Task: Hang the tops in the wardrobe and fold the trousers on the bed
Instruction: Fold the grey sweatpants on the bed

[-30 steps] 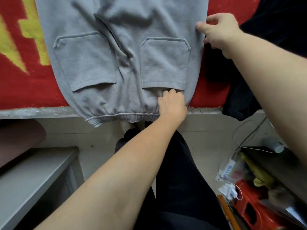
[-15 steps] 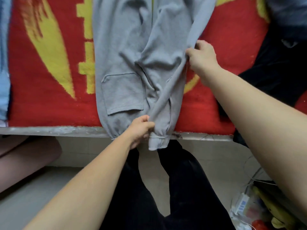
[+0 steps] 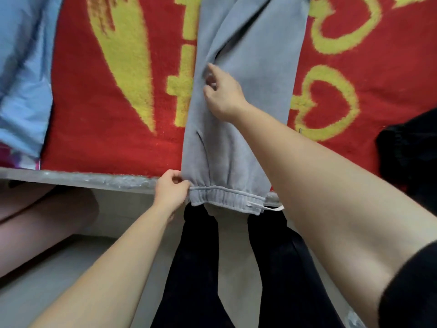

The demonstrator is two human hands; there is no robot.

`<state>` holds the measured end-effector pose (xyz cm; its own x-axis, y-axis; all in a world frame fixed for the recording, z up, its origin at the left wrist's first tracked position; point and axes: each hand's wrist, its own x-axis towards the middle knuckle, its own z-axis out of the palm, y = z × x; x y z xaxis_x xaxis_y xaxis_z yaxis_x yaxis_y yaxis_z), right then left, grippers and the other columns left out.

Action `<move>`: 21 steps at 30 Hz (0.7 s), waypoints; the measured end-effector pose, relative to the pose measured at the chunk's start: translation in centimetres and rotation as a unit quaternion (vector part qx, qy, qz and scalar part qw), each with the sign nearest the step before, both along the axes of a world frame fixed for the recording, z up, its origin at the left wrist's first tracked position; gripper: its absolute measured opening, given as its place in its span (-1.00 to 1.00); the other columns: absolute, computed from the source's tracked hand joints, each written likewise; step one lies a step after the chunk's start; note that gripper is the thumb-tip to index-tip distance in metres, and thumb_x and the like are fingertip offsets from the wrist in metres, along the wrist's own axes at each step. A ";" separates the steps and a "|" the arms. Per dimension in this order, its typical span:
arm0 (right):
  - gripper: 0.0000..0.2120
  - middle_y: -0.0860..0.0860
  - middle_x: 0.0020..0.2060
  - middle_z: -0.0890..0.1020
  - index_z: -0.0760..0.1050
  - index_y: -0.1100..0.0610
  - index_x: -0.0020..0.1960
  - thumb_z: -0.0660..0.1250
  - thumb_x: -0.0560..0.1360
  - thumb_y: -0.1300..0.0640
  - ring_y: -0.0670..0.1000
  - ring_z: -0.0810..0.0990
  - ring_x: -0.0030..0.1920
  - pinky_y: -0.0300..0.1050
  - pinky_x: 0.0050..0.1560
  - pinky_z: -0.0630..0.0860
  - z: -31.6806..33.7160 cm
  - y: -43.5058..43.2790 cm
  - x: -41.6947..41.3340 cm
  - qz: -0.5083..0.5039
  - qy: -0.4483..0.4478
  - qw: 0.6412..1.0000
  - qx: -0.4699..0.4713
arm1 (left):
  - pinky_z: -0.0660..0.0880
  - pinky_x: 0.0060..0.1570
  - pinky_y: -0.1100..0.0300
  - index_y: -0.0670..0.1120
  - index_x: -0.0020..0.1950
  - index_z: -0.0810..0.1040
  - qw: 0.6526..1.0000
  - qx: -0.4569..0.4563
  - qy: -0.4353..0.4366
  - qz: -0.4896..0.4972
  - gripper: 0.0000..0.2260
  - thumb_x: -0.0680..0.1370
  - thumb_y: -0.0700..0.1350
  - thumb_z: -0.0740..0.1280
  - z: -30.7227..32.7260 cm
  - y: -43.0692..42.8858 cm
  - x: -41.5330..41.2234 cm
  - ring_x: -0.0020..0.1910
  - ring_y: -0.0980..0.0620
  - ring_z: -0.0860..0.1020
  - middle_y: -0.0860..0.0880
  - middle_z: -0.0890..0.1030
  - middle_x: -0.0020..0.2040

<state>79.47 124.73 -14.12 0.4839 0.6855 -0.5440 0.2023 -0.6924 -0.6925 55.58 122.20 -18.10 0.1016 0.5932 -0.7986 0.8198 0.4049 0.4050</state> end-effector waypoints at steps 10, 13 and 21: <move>-0.24 0.19 0.37 0.41 0.21 0.14 0.53 0.31 0.51 -0.28 0.24 0.38 0.39 0.10 0.34 0.32 -2.1 -15.9 -2.9 -0.289 -0.123 0.919 -0.239 | 0.36 -0.30 0.16 -0.09 -0.31 0.50 0.998 -0.056 -0.019 0.024 -0.81 0.33 0.01 0.22 1.7 -1.0 2.7 -0.32 0.03 0.47 0.02 0.54 -0.34; -0.44 0.15 0.20 0.59 0.39 0.11 0.32 0.21 0.56 -0.31 0.22 0.52 0.25 0.05 0.14 0.40 -3.1 -18.8 -3.7 -0.257 -0.037 0.937 -0.234 | 0.43 -0.33 0.20 -0.08 -0.27 0.60 0.998 -0.058 -0.032 0.009 -0.77 0.32 0.03 0.23 1.7 -1.7 3.0 -0.33 0.14 0.54 0.13 0.63 -0.34; -0.77 0.16 -0.18 0.50 0.33 0.14 -0.04 0.13 0.69 0.00 0.22 0.48 -0.10 -0.01 -0.18 0.15 -3.4 -20.8 -5.2 -0.203 -0.106 0.958 -0.171 | 0.58 -0.03 0.12 -0.04 -0.06 0.64 0.997 -0.060 -0.018 -0.042 -0.85 0.40 -0.22 0.41 1.2 -3.5 1.7 -0.09 0.03 0.65 0.03 0.69 -0.12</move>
<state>74.29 103.95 -17.55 0.7972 0.2169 -0.5634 -0.0206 -0.9229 -0.3844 57.24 118.67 -16.85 0.1769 0.4818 -0.8583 0.8389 0.3823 0.3875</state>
